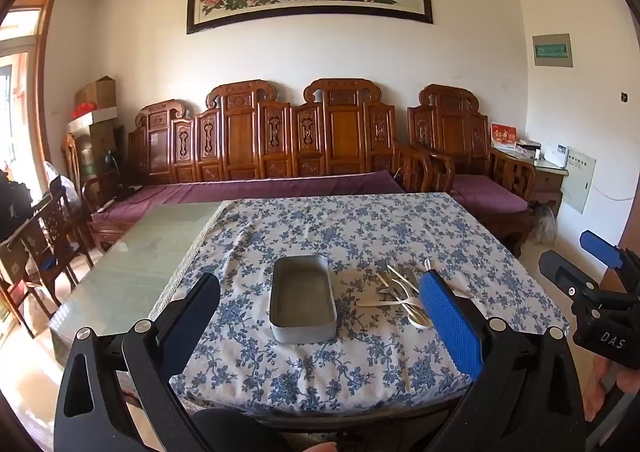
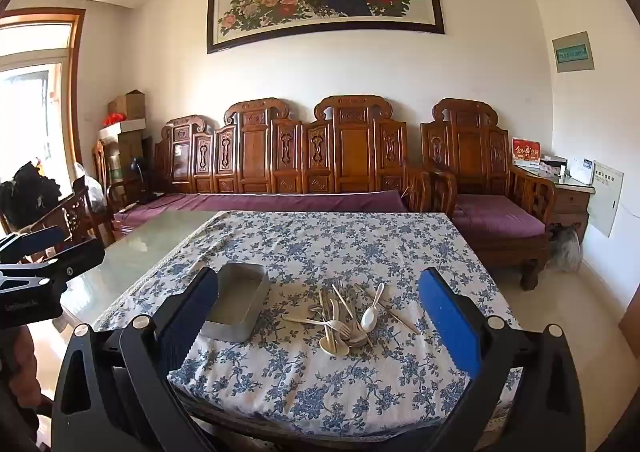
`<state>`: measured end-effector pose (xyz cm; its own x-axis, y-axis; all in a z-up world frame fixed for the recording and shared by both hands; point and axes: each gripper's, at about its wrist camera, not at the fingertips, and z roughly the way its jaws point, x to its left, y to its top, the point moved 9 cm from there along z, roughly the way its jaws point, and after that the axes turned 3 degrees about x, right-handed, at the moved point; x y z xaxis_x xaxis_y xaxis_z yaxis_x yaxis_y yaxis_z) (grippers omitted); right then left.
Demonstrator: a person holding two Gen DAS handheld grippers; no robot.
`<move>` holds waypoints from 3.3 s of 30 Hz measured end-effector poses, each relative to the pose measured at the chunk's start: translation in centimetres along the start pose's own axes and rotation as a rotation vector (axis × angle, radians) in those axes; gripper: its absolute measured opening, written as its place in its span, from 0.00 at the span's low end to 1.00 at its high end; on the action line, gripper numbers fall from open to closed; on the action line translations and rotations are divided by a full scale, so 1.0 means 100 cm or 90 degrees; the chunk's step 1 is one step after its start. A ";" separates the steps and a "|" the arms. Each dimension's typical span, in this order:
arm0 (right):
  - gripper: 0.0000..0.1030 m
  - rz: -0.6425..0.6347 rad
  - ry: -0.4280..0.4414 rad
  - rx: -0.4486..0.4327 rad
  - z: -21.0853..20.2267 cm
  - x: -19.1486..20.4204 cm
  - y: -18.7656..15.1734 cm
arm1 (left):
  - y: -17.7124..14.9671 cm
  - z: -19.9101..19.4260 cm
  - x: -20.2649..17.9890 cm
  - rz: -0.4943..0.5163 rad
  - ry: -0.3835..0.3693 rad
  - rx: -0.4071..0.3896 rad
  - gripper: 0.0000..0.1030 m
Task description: Organize utensils
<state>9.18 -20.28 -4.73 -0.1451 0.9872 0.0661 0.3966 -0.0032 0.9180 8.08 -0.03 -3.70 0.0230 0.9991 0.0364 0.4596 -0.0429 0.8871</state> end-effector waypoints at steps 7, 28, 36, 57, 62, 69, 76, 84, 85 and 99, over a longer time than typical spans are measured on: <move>0.98 -0.005 -0.004 0.004 0.001 0.000 0.000 | -0.001 0.001 0.000 -0.003 -0.001 0.005 0.94; 0.98 0.001 0.005 -0.004 -0.003 0.001 0.001 | 0.006 -0.001 0.000 -0.002 -0.002 0.003 0.94; 0.98 0.002 0.006 -0.005 -0.004 0.002 0.003 | 0.013 -0.010 -0.001 -0.006 -0.009 -0.004 0.94; 0.98 0.001 0.008 -0.008 -0.009 0.003 0.007 | 0.013 -0.013 -0.001 -0.005 -0.007 -0.011 0.94; 0.98 0.001 0.008 -0.007 -0.009 0.003 0.007 | 0.014 -0.013 -0.001 -0.004 -0.006 -0.010 0.94; 0.98 0.003 0.008 -0.007 -0.010 0.003 0.008 | 0.015 -0.014 0.001 -0.003 -0.005 -0.011 0.94; 0.98 0.004 0.008 -0.007 -0.010 0.004 0.009 | 0.016 -0.014 0.001 -0.004 -0.006 -0.011 0.94; 0.98 0.003 0.008 -0.008 -0.010 0.004 0.010 | 0.019 -0.015 0.002 -0.003 -0.007 -0.014 0.94; 0.98 0.003 0.009 -0.008 -0.011 0.005 0.011 | 0.019 -0.015 0.002 -0.003 -0.007 -0.015 0.94; 0.98 0.004 0.011 -0.003 -0.006 0.003 0.007 | 0.015 -0.010 0.002 0.003 -0.004 -0.014 0.94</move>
<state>8.85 -20.06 -3.80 -0.1581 0.9842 0.0791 0.3936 -0.0107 0.9192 7.93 0.09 -1.92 0.0310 0.9988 0.0378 0.4398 -0.0476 0.8968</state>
